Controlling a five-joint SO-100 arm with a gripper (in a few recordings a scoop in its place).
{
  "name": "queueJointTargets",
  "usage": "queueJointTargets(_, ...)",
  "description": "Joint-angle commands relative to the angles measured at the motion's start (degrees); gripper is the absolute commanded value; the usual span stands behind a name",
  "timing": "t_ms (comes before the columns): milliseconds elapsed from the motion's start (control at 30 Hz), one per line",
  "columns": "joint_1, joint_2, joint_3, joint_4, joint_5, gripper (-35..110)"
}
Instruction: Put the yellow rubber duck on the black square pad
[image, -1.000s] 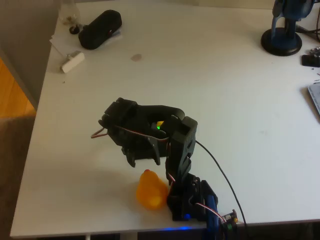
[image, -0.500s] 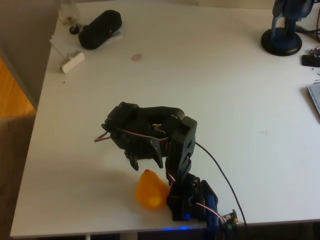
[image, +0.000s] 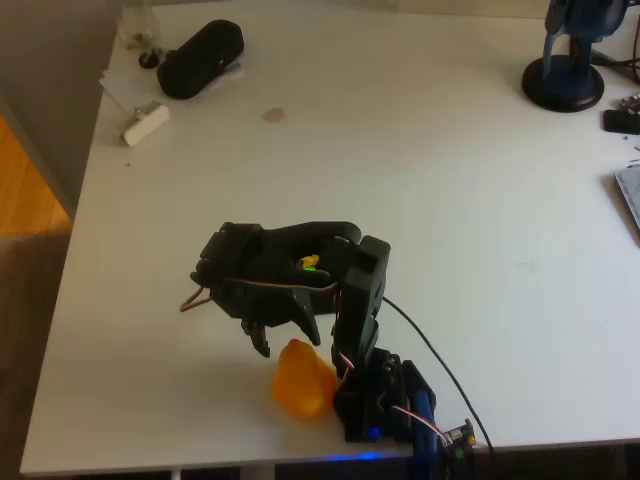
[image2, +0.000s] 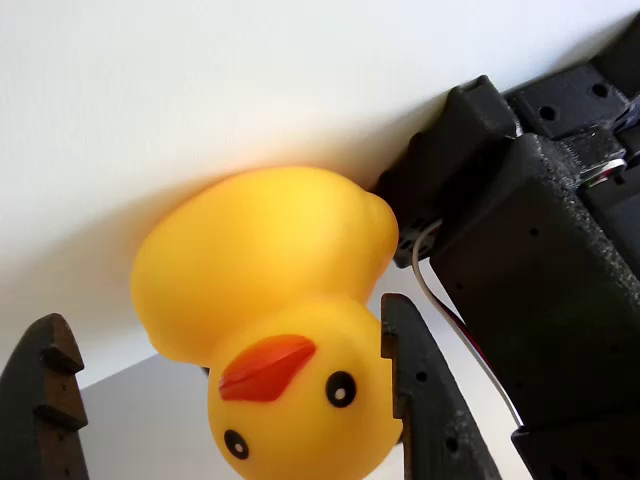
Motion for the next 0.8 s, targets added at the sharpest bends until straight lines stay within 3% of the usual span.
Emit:
queueJointTargets(0, -3.16, 0.97, 0.26, 0.18, -0.53, 34)
queueJointTargets(767, -5.01, -5.19, -0.44, 0.09, -1.14, 34)
